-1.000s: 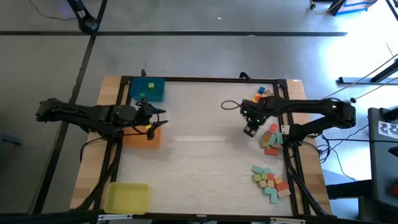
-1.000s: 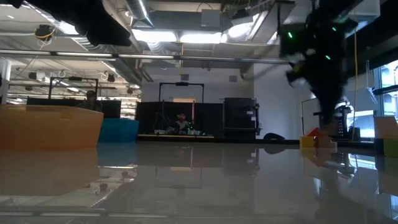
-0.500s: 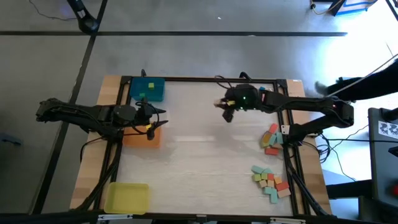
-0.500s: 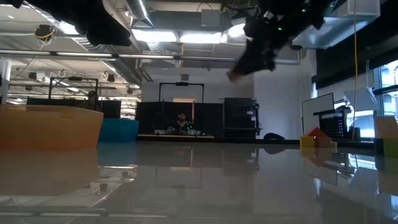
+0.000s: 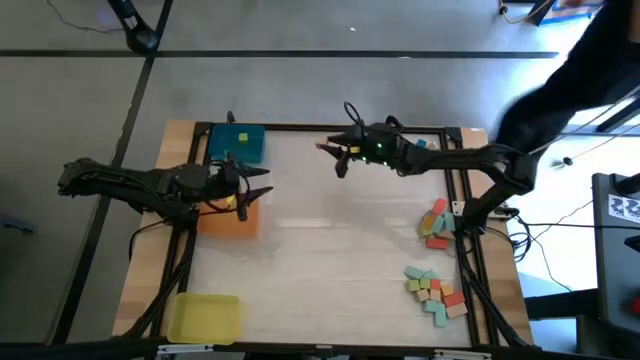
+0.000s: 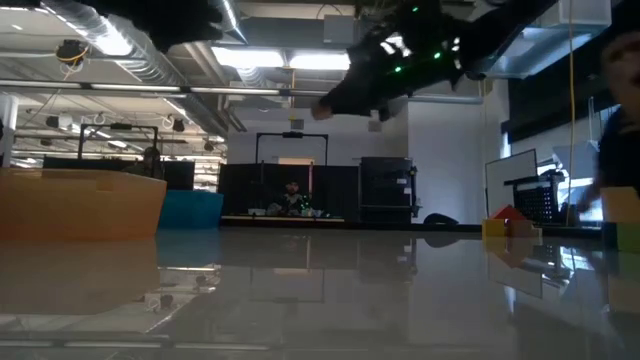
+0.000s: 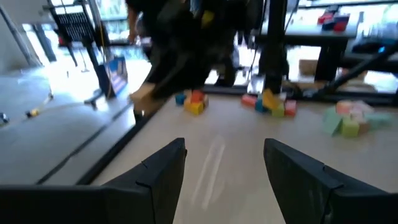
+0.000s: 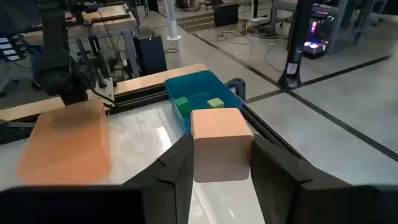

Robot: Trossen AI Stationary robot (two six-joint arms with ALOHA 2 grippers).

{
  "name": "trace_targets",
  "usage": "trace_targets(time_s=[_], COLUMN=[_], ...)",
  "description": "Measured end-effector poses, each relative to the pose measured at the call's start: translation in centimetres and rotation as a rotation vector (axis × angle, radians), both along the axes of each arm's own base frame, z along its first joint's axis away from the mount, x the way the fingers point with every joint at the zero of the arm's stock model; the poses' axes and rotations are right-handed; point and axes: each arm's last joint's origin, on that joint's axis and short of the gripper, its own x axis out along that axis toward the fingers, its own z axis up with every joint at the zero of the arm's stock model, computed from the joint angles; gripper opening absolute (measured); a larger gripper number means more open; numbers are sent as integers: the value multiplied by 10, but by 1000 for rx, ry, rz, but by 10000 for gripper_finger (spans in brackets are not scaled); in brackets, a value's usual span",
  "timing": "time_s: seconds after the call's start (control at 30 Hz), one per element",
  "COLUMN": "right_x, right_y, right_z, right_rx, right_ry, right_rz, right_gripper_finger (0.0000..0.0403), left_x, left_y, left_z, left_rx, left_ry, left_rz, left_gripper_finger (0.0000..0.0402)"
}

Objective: Sort blocks by size
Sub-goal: Put the light brown cube block into the blue bin

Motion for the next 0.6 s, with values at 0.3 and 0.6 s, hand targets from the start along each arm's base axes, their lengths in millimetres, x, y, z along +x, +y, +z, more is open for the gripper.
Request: trace_targets(time_s=[0.3,0.6], right_x=[57,122], right_y=[-32,-60], right_z=[3,2], right_rx=[8,-7], right_ry=[-4,-2], right_rz=[60,82], right_gripper_finger=[136,136], left_x=[-4,-6], left_y=[1,7], left_z=[15,16], left_rx=[52,50], left_ry=[-125,-131], left_rz=[-1,42], left_gripper_finger=[205,205])
